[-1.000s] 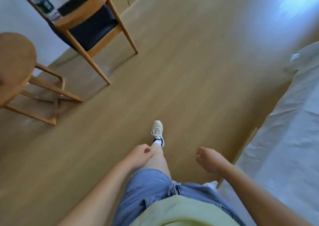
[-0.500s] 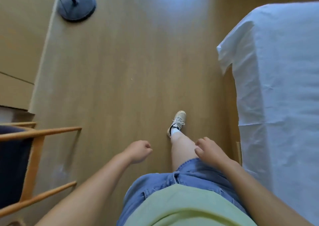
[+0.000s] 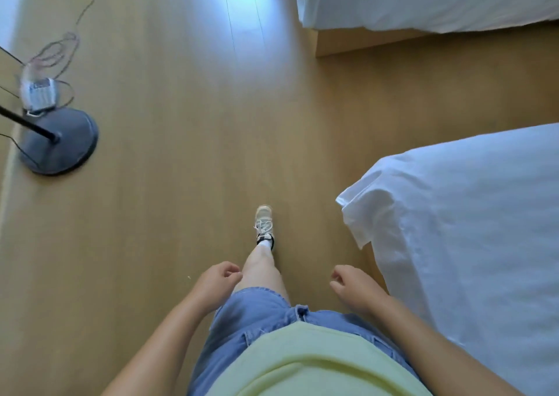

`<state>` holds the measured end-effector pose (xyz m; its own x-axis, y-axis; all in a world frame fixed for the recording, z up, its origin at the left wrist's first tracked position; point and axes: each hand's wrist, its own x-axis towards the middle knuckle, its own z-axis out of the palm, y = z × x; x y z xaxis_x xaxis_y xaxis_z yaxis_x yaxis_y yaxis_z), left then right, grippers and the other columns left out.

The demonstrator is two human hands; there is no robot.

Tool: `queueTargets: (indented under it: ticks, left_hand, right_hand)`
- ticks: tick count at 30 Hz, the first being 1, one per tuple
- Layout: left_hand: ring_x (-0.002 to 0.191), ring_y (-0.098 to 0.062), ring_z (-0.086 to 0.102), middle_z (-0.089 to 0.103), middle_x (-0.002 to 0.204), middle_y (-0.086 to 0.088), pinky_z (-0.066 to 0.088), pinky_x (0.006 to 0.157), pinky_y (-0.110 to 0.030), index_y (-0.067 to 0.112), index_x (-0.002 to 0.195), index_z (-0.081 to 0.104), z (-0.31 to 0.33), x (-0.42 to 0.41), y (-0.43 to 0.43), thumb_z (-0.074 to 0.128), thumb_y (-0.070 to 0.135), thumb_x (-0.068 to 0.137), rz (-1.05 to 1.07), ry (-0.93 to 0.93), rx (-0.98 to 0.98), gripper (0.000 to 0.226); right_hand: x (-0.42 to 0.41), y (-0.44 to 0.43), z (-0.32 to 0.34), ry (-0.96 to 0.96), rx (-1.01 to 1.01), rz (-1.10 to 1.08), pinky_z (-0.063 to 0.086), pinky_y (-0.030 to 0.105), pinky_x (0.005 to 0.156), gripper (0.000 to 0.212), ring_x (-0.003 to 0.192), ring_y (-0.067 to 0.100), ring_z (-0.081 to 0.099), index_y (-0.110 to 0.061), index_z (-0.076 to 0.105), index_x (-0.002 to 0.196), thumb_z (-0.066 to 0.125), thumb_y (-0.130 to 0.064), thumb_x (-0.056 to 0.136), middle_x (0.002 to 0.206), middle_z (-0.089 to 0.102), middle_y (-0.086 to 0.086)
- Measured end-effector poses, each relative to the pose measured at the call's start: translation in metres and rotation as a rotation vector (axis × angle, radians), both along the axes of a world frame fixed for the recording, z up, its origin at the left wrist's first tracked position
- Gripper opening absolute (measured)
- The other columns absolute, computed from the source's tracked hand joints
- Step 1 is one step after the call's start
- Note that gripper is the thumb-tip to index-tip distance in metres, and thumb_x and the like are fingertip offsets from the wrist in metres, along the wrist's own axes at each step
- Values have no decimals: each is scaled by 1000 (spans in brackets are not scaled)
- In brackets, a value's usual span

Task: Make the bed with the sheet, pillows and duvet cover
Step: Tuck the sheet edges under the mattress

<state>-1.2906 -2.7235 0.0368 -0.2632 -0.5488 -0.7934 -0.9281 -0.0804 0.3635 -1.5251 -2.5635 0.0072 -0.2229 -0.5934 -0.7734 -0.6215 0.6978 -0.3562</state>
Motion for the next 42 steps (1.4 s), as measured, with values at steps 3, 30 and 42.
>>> queueTargets:
  ticks: [3,30,42]
  left_hand:
    - [95,-16,56,63,107,0,41,80,-26,16,109,63,-11,-72,-101,50,24,93,-97,-27,-1,22]
    - [91,-13,59,62,106,3,48,79,-24,22,121,58,-13,-1037,-370,48,34,93,-1303,-58,-8,32]
    - [105,-24,56,60,116,-13,42,86,-28,10,107,57,10,-1431,-124,36,27,100,-2172,-85,57,28]
  right_hand:
    - [-67,-80,-6,4,-16,-146,45,35,79,19,86,23,56,-8,58,94,44,-21,91,94,61,6]
    - [-782,-265,22,-122,-69,-1258,37,29,63,22,74,16,51,-13,57,102,46,-30,92,104,64,13]
    - [-1012,-132,41,-76,-132,-1992,40,29,72,24,77,14,48,-4,55,91,40,-23,94,83,54,8]
